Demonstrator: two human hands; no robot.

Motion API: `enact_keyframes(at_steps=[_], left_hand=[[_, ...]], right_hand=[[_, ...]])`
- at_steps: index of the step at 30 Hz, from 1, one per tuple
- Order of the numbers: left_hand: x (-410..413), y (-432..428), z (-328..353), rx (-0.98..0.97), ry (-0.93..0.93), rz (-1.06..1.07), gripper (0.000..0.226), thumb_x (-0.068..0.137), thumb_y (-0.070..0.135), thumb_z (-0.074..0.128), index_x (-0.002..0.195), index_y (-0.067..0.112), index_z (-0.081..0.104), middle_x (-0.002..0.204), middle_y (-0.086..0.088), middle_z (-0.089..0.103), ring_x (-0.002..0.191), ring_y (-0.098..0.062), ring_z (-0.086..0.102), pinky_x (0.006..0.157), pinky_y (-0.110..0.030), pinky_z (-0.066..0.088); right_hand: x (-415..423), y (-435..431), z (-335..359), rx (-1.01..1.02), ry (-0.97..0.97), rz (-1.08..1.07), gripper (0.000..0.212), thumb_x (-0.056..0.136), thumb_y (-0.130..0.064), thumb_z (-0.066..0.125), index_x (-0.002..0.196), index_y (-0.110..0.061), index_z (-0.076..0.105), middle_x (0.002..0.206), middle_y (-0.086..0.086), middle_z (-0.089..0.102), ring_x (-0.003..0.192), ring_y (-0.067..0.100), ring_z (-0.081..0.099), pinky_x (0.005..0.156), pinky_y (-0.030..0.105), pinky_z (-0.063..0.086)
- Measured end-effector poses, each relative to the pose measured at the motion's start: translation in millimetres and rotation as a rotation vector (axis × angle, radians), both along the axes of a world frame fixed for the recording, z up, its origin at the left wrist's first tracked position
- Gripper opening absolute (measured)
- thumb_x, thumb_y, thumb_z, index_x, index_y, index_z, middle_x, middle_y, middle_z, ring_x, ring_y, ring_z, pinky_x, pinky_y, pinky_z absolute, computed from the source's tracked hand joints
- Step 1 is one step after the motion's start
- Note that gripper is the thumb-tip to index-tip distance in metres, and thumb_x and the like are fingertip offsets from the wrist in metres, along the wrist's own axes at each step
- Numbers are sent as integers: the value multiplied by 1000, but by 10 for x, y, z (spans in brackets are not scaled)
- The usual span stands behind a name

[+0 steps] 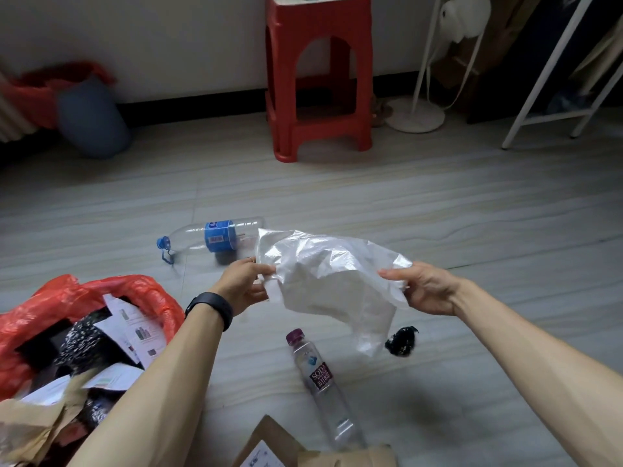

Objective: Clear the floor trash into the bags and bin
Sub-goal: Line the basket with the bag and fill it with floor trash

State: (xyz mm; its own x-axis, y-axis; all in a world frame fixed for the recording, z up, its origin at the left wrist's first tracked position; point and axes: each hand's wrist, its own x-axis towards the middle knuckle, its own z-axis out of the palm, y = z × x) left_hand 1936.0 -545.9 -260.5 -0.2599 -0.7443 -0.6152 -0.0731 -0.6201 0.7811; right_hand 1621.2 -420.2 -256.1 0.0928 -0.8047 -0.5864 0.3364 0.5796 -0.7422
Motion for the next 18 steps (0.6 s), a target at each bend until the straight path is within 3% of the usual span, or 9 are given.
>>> enact_keyframes(at_steps=[3,6,8,11,14,16,18], left_hand=[[15,-1,7,18,32,29,25,86,-2,59,110,6,63,98,-12,65,71,-25,69,59,-34,58],[106,-40,-3,-2,51,22,27,87,-5,57,111,6,65,102,-9,68,88,-23,67,74,-37,58],[150,-71,10,-35,46,4,25,88,-10,54,106,6,65,98,-6,67,87,-17,63,75,-29,53],[175,-113,17,-47,76,13,25,90,-13,50,104,4,63,91,-5,62,67,-8,58,55,-17,49],[228,-110,-54,-24,23,-36,23,96,3,53,112,15,65,101,4,67,83,-7,60,61,-21,48],[253,-84,-146,-13,-63,-69,20,98,14,53,114,22,63,108,5,66,95,-11,59,65,-27,46],[231,-70,-203,-27,-95,3,16,99,16,53,109,22,63,107,-1,65,85,-16,61,61,-27,50]], right_hand=[[18,-13,-33,3,95,-51,46,74,-2,76,118,6,66,110,18,71,93,24,70,75,32,58],[-56,-35,-50,21,293,-189,26,76,-6,79,99,-5,69,88,8,74,72,17,70,60,29,55],[-126,-49,-51,-1,398,-267,17,77,-6,80,82,-10,64,74,4,72,61,15,68,53,28,52],[-184,-63,0,-89,360,-278,20,82,-4,75,101,0,70,84,9,75,70,19,71,61,30,61],[-231,-52,54,-109,224,-235,29,86,4,65,116,6,65,98,13,74,79,19,72,77,30,59],[-245,-29,61,-93,106,-191,37,84,1,67,121,1,64,104,11,71,78,15,70,70,26,61],[-223,19,38,-40,32,-105,43,79,-12,75,121,-9,66,108,10,71,83,15,70,66,25,58]])
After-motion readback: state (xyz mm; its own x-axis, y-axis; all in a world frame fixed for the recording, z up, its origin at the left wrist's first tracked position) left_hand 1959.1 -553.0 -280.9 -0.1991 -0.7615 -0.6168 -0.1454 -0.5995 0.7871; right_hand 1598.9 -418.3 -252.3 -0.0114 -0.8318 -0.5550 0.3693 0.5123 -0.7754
